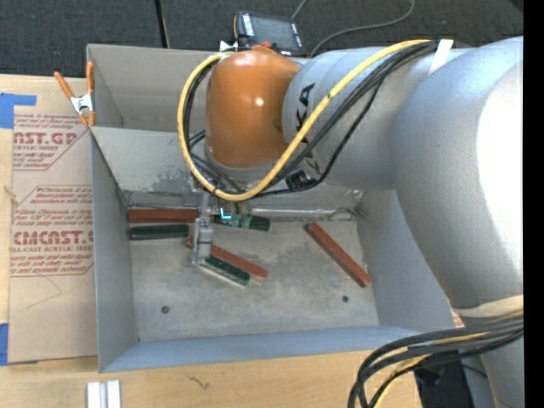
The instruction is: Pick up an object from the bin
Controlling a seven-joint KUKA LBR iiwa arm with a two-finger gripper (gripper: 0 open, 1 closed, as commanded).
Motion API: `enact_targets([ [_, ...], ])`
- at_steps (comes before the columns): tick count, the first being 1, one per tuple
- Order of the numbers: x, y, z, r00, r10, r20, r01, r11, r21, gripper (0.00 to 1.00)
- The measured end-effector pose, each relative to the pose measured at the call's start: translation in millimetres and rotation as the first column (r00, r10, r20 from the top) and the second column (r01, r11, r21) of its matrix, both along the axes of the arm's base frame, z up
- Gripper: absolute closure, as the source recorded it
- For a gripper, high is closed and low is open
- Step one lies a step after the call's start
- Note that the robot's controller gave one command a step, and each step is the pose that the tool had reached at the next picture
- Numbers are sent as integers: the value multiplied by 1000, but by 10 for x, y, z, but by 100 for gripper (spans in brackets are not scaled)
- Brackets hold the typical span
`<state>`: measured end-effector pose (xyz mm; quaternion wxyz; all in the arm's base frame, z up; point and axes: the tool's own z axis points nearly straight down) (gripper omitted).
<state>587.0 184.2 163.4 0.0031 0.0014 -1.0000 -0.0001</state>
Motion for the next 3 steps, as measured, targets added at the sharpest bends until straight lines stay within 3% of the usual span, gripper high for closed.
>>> enact_targets([
  [1,-3,-545,-945,968,-250,9,250,968,2,0],
  [2,37,-537,-889,968,-249,21,249,968,7,100],
  [3,-210,-624,356,970,-244,13,244,970,4,100],
])
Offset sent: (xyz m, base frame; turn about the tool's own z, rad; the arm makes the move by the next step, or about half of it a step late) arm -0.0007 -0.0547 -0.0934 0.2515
